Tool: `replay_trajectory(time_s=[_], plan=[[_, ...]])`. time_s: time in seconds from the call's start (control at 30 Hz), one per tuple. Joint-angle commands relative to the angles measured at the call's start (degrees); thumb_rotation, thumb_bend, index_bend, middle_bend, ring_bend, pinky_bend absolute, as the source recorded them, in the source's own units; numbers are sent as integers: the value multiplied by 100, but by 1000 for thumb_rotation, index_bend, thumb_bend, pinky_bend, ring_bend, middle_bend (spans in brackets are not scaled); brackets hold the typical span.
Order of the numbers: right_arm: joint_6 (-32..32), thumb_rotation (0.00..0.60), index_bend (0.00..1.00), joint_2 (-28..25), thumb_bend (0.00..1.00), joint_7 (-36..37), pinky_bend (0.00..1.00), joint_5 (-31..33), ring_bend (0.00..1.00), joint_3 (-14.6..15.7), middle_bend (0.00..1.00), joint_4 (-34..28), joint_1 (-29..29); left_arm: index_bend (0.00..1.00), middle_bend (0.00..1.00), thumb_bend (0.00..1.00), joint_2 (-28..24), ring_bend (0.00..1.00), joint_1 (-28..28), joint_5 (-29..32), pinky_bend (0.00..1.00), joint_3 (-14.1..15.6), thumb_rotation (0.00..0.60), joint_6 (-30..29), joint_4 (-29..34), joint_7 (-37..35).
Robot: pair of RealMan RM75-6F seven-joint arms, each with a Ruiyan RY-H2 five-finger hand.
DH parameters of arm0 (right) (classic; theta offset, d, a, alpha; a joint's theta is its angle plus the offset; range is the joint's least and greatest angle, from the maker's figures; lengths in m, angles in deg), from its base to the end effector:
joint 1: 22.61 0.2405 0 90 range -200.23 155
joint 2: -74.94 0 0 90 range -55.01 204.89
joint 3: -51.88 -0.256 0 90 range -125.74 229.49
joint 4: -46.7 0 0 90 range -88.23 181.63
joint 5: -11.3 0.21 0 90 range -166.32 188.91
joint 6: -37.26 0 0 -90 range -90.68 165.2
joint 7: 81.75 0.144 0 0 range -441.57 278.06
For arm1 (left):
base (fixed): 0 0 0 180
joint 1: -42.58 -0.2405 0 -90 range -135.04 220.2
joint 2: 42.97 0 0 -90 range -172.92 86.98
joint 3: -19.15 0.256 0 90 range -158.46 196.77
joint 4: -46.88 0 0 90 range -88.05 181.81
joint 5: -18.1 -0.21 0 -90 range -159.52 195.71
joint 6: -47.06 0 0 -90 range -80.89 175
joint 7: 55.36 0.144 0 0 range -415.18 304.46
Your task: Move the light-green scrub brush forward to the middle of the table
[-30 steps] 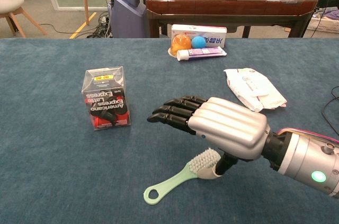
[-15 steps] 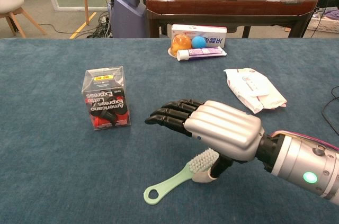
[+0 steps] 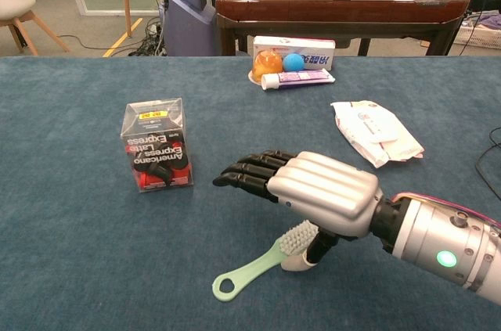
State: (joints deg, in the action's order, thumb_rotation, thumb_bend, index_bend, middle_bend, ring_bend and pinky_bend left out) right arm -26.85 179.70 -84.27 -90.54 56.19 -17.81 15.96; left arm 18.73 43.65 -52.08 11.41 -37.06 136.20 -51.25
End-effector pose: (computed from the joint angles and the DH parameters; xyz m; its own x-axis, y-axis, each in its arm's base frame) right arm -0.1443 -0.2520 -0.1063 0.5345 -0.1793 0.8259 -0.5783 -0.7903 0.2027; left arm -0.3641 0.1705 0.2066 0.5124 -0.0238 0.8584 0.8162 0.3242 -0.4783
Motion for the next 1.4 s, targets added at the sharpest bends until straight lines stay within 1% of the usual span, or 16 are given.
replay_trajectory(time_s=[0.03, 0.4, 0.73, 1.4], plan=[[11, 600, 0, -16, 0, -16, 105, 18, 22, 1, 54, -12, 3, 561, 452, 112, -9, 295, -2, 15, 502, -5, 600, 6, 11, 6], [-49, 600, 0, -120, 0, -49, 105, 123, 19, -99, 54, -51, 13, 560, 452, 112, -25, 296, -11, 52, 502, -32, 600, 16, 4, -67], [-32, 600, 0, -135, 0, -49, 106, 182, 19, -107, 54, -25, 20, 560, 453, 113, -16, 296, -18, 60, 502, -33, 600, -5, -32, -10], [220, 600, 0, -275, 0, -62, 105, 552, 19, -297, 54, -224, 68, 560, 453, 112, 11, 296, -7, 95, 502, -40, 600, 39, -91, 4]])
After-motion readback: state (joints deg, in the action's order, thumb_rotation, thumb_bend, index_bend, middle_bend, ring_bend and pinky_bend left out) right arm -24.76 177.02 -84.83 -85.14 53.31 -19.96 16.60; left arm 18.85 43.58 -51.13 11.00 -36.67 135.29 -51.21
